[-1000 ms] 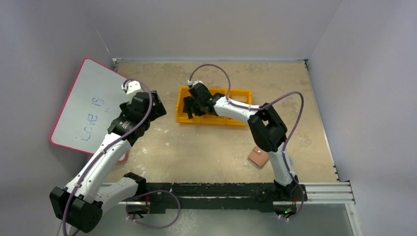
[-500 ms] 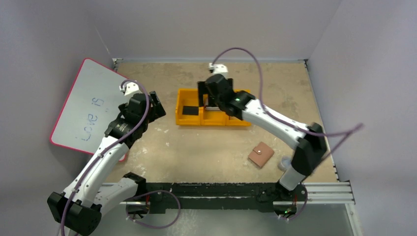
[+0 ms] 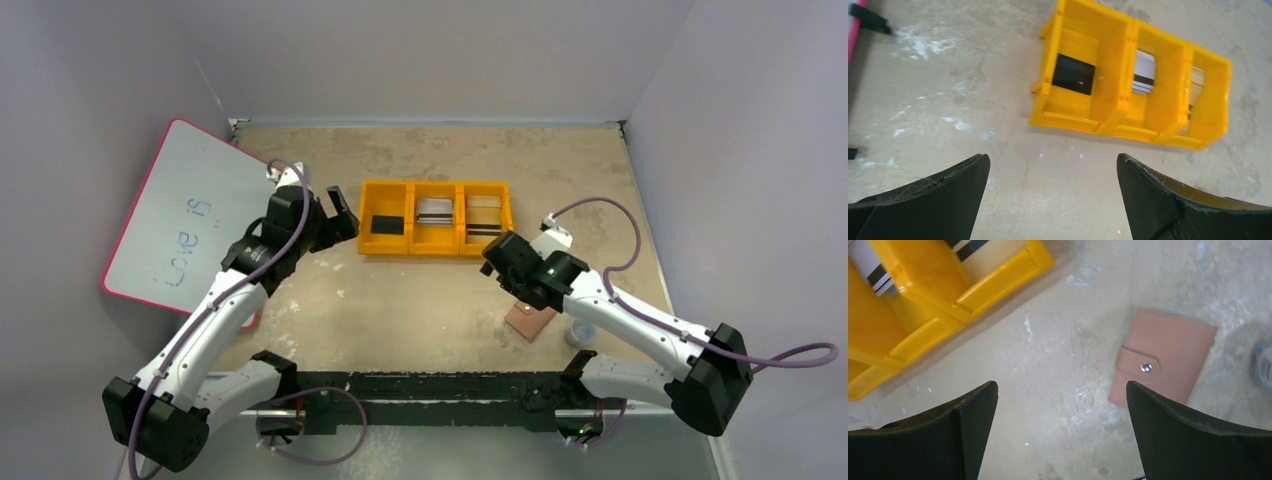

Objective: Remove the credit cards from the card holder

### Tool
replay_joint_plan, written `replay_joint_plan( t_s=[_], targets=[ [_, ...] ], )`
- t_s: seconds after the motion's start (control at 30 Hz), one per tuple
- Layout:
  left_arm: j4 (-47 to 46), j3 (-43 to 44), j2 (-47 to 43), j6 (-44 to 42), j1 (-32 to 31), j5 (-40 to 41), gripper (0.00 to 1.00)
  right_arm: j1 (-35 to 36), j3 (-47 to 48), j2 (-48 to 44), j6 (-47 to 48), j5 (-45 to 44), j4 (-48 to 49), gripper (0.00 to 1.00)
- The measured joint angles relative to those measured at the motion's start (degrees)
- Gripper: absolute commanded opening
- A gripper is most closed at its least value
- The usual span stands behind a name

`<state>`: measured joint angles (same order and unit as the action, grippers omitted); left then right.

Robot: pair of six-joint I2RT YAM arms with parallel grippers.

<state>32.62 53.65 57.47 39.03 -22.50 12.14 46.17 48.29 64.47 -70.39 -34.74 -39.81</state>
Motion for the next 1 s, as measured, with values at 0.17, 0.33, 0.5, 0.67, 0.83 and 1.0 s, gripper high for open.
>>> replay_joint_plan(
  t_s=[0.17, 0.33, 0.5, 0.67, 0.83, 1.0],
  targets=[
    [-3.9, -0.3, 0.8, -1.4, 0.0, -12.3, 0.98, 0.0, 0.9, -1.1, -15.3, -0.4, -11.3, 1.00],
    [-9.3, -1.6, 6.0, -1.6, -3.7, -22.1, 0.98, -0.1, -0.9, -8.4, -12.6, -2.3, -6.0, 1.00],
    [-10.0, -1.0, 10.8, -2.1, -13.3, -21.8, 0.98, -0.1, -3.2, -9.8, -17.1, -1.7, -5.3, 0.99],
    [-14.3, -1.0, 12.9, -0.8, -17.8, -21.3, 0.97, -0.3, -10.7, -17.5, -17.2, -1.1, -4.0, 0.90],
    [-15.4, 1.3, 17.7, -1.0, -20.9, -18.1, 0.96, -5.7, -14.3, -24.1, -20.3, 0.3, -4.2, 0.86],
    [-15.4, 3.7, 19.8, -1.8, -21.4, -13.1, 0.96, -14.5, -16.5, -17.2, -16.8, 5.7, 0.0, 0.74]
  ],
)
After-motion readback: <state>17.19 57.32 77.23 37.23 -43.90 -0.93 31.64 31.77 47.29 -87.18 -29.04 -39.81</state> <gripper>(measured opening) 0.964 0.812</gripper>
